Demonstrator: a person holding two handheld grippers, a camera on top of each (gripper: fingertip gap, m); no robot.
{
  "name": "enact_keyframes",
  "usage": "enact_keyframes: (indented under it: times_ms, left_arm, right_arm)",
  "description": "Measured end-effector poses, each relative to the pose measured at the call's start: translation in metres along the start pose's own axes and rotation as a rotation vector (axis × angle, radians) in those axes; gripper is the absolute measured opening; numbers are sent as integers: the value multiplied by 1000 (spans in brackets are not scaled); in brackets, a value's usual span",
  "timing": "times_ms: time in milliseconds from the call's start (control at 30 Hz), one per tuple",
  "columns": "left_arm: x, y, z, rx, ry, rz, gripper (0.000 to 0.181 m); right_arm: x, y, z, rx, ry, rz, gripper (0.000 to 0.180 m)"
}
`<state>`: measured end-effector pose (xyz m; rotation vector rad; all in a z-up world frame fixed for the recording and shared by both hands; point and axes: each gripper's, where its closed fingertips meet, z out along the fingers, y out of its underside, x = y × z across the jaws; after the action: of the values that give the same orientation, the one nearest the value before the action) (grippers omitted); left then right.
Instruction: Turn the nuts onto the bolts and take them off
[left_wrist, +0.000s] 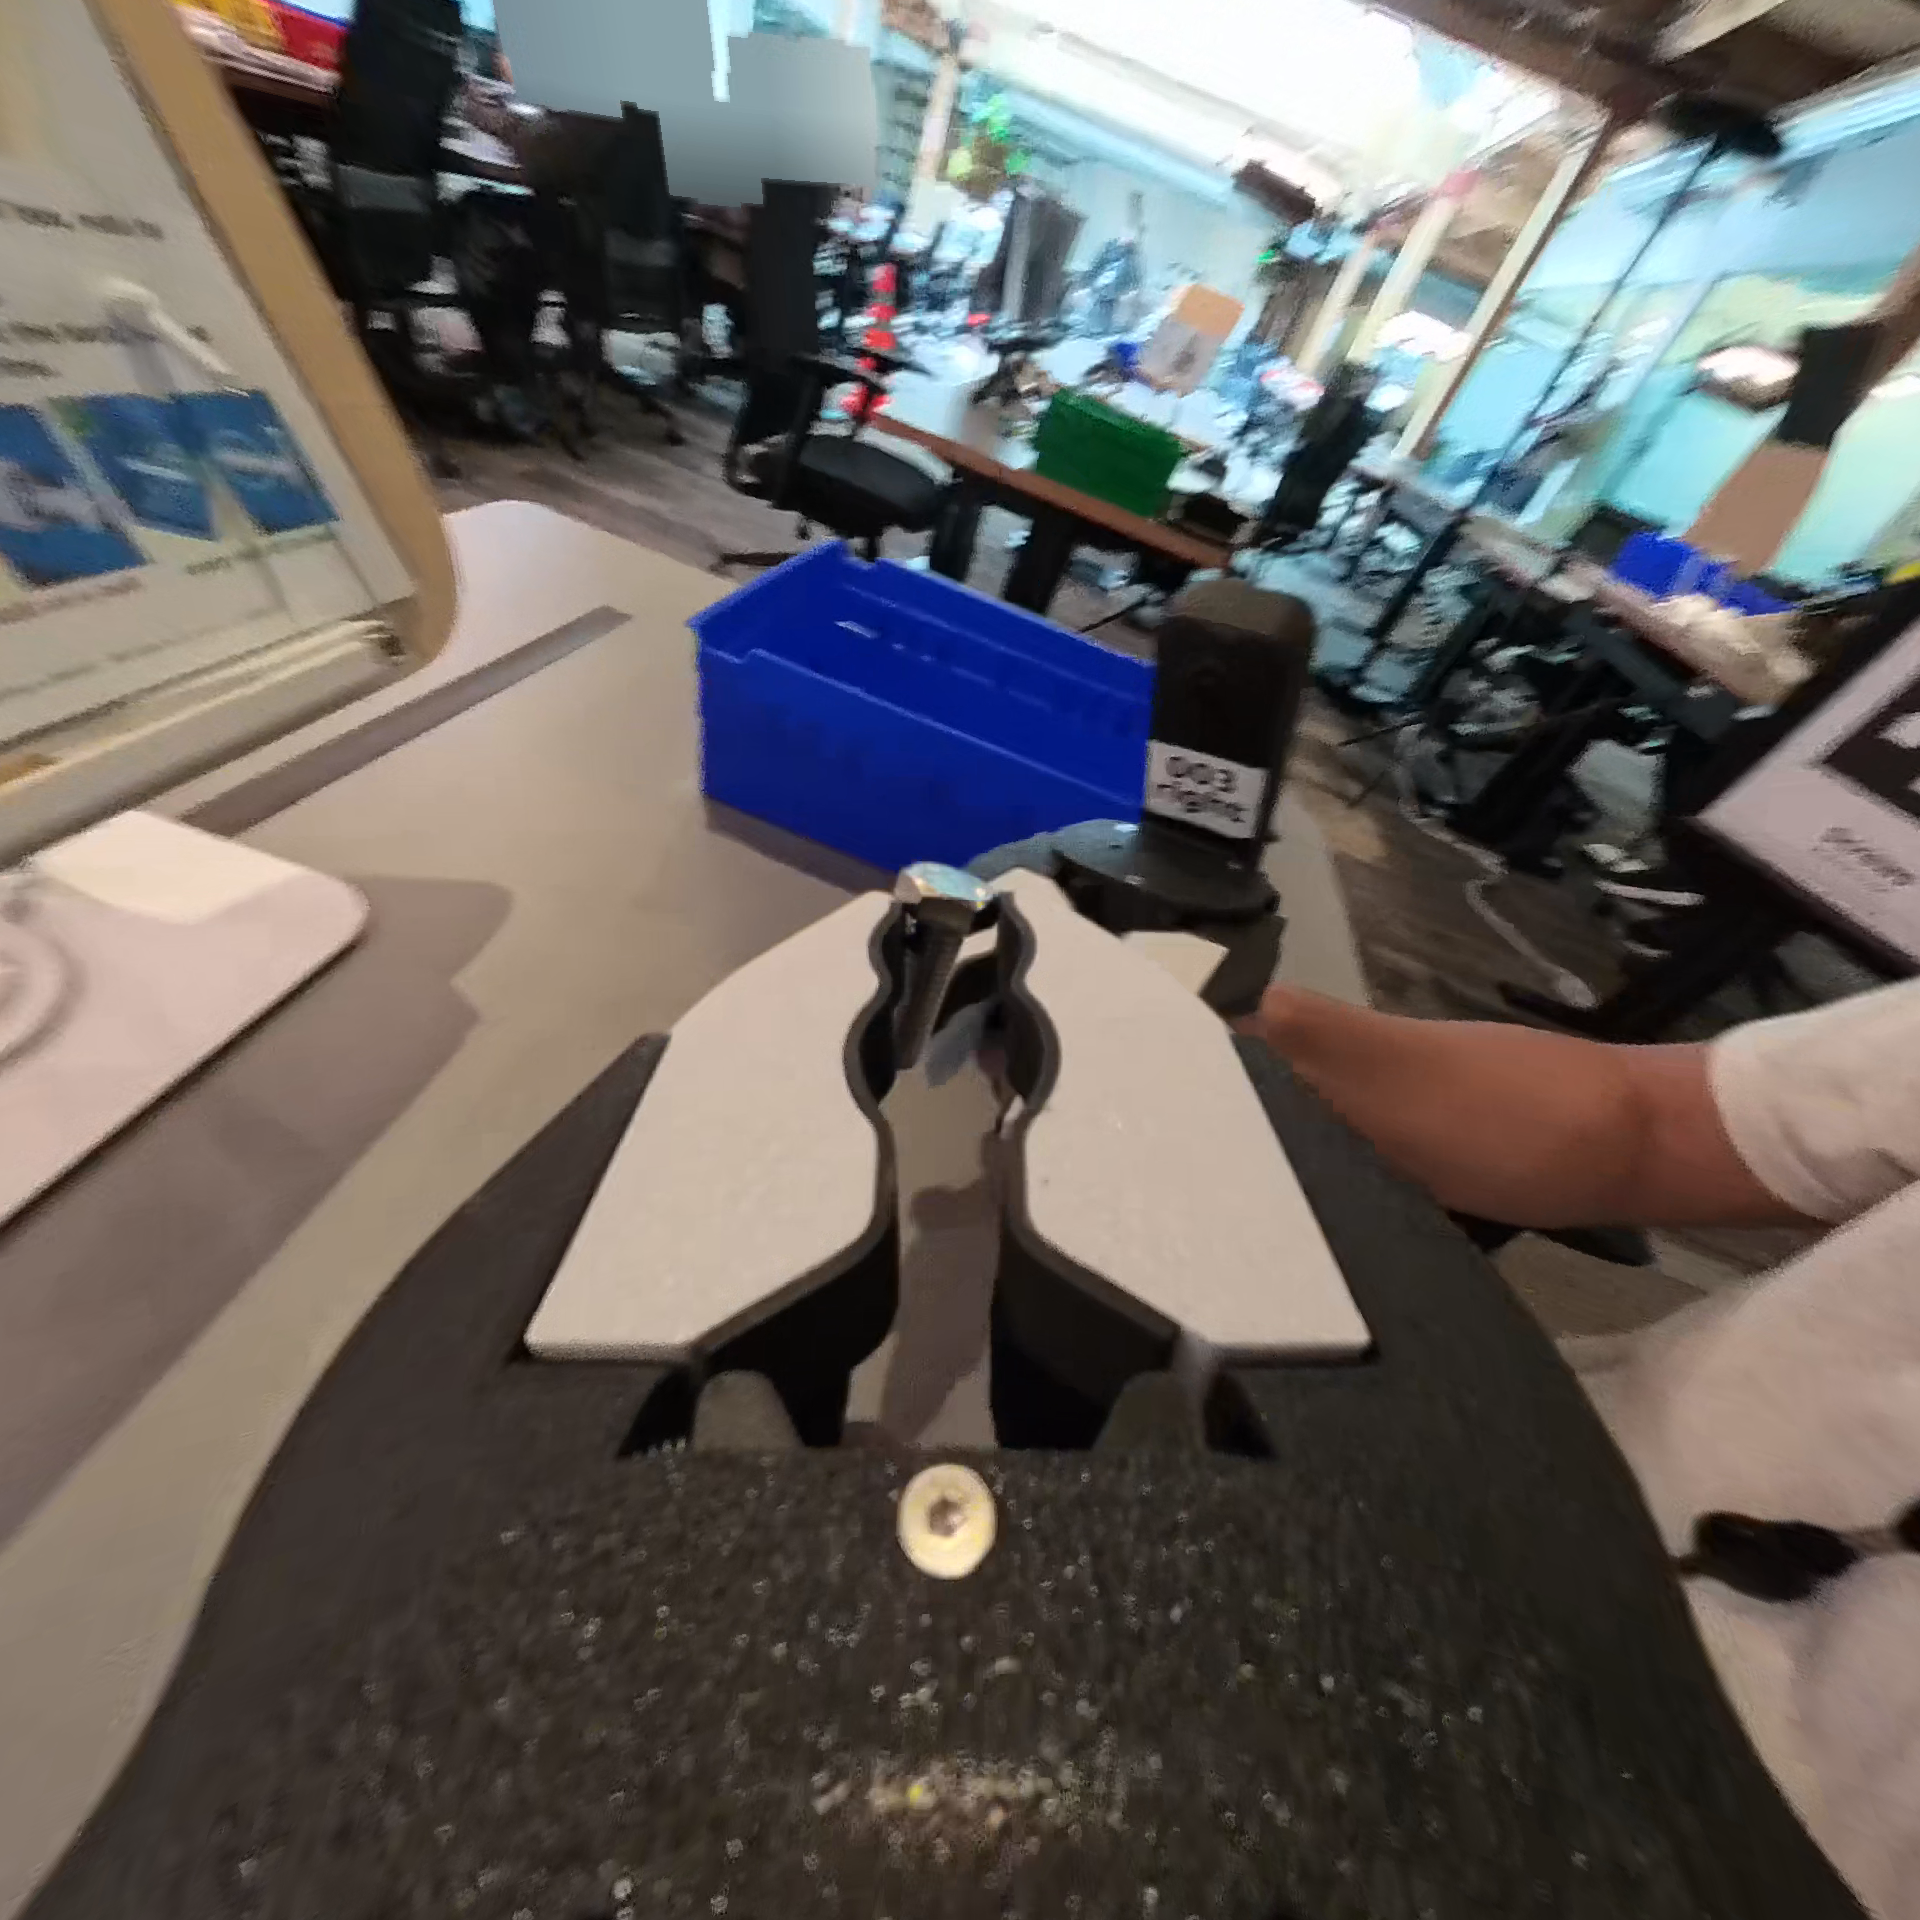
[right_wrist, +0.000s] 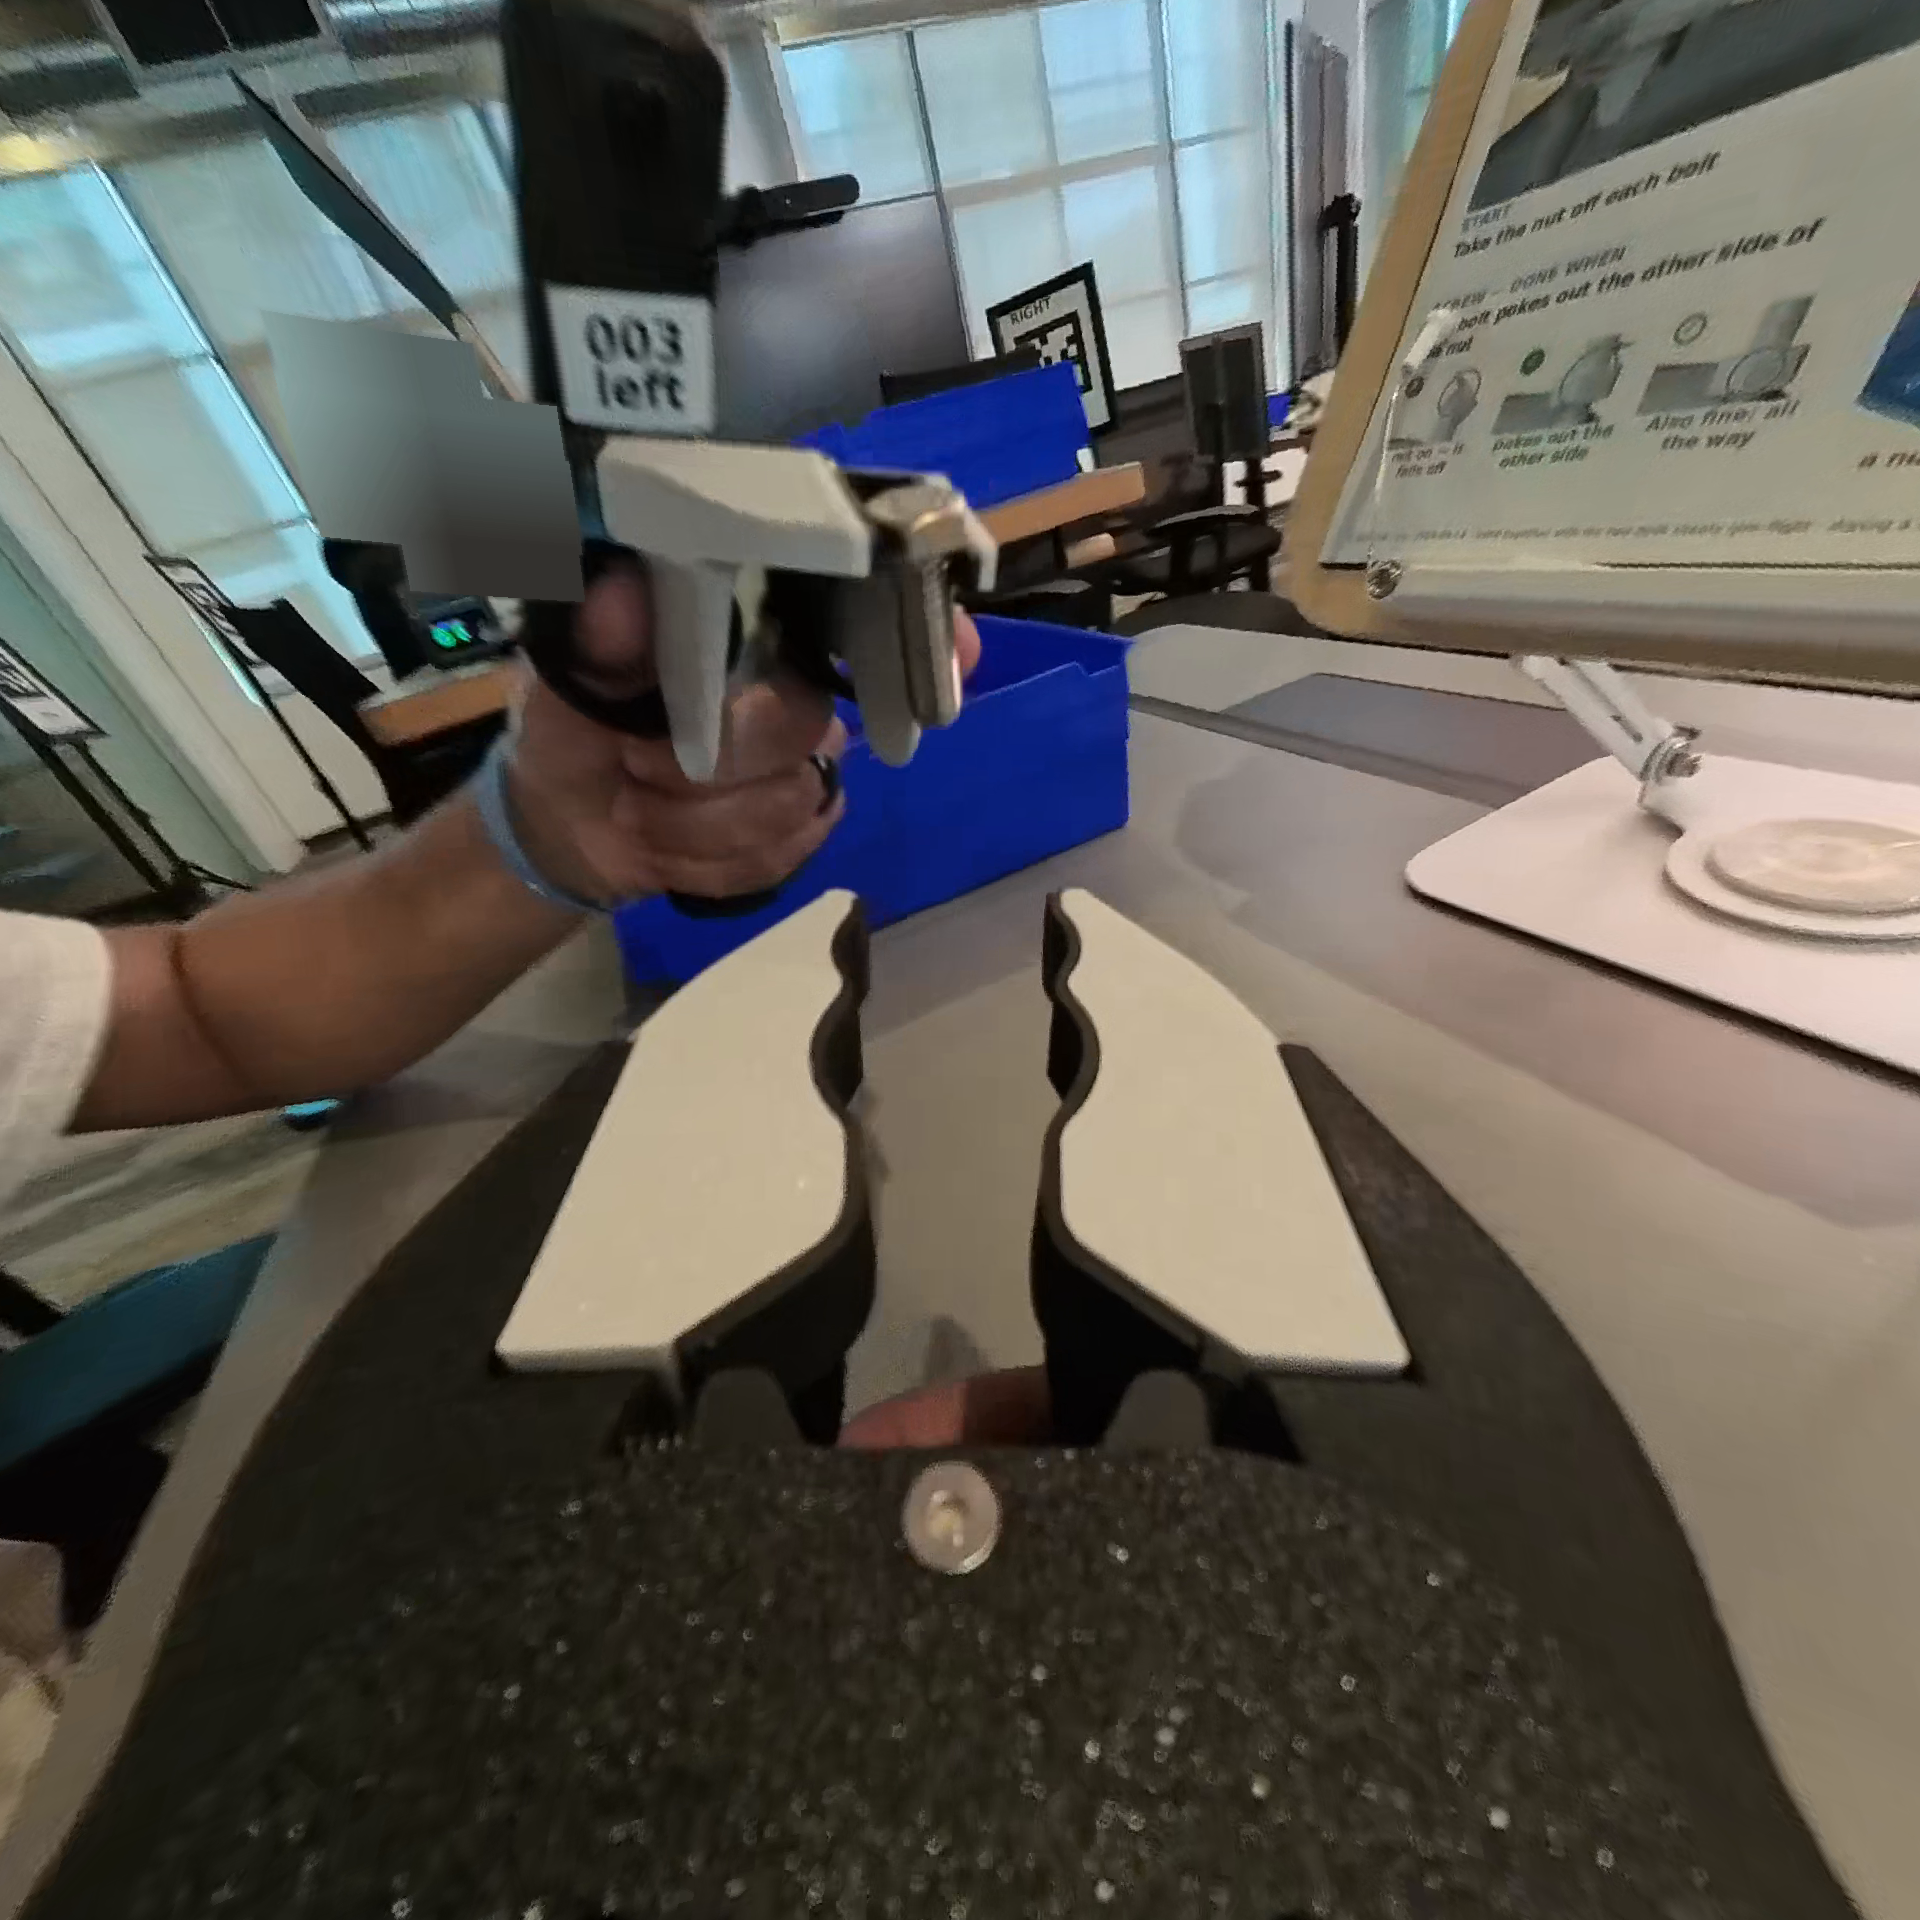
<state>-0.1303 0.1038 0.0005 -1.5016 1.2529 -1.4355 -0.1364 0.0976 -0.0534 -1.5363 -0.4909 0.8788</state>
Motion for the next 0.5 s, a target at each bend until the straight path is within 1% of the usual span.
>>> enact_keyframes:
  times_ms: [100, 200, 333, 433, 500]
  left_arm:
    - [6, 3, 8, 29, 116, -52, 16]
    - [10, 3, 10, 58, 170, -74, 16]
    - [13, 8, 11, 91, 198, -71, 17]
    - [13, 15, 15, 110, 215, -117, 17]
    - [13, 16, 16, 133, 243, -161, 17]
  right_arm:
    - [-5, -7, -6, 29, -100, 110, 37]
    - [-4, -14, -13, 58, -144, 164, 30]
    - [-5, -13, -14, 51, -143, 141, 30]
    - [-16, -8, -8, 36, -182, 128, 30]
    - [-16, -3, -5, 27, -165, 103, 29]
